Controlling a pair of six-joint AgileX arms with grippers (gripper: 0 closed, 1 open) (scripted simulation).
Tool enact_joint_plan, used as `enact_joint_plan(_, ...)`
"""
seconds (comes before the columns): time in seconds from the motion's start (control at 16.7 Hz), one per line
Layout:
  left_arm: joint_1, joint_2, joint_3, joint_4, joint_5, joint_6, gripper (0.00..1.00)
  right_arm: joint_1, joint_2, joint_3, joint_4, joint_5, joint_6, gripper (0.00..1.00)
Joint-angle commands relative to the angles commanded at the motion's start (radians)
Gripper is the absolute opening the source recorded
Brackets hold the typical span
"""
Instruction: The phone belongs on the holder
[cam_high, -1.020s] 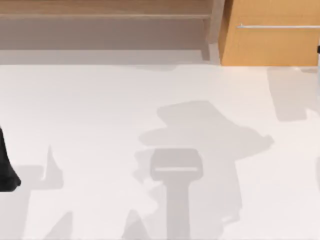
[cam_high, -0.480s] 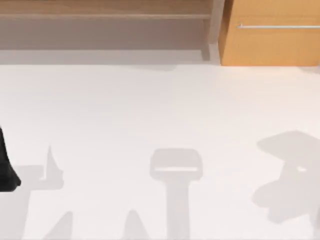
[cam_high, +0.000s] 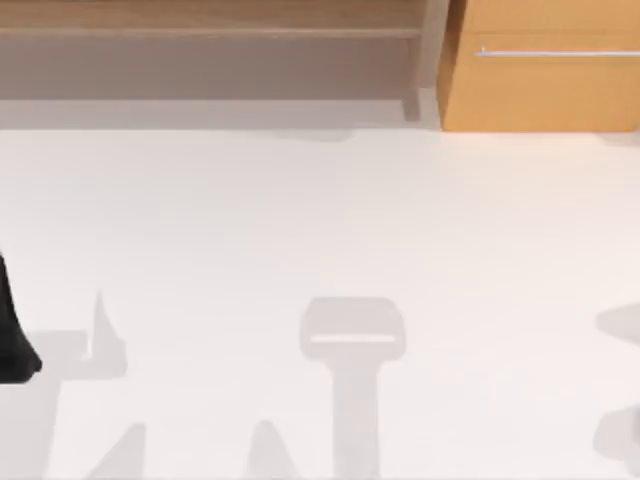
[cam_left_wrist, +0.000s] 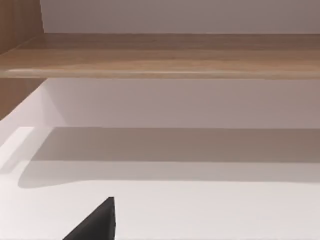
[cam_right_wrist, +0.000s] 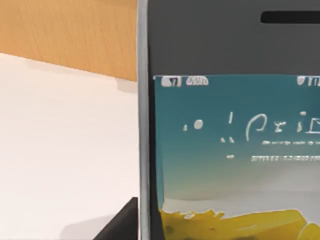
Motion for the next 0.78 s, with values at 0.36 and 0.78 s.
enact_joint_plan(0.36, 0.0, 0.0, 0.0, 0.0, 0.0, 0.0, 1.0, 0.007, 0.003, 0.008, 0.036, 0.011, 0.03, 0.0)
enact_joint_plan(0.78, 0.0, 0.0, 0.0, 0.0, 0.0, 0.0, 1.0, 0.082, 0.028, -0.04, 0.227, 0.097, 0.147, 0.0)
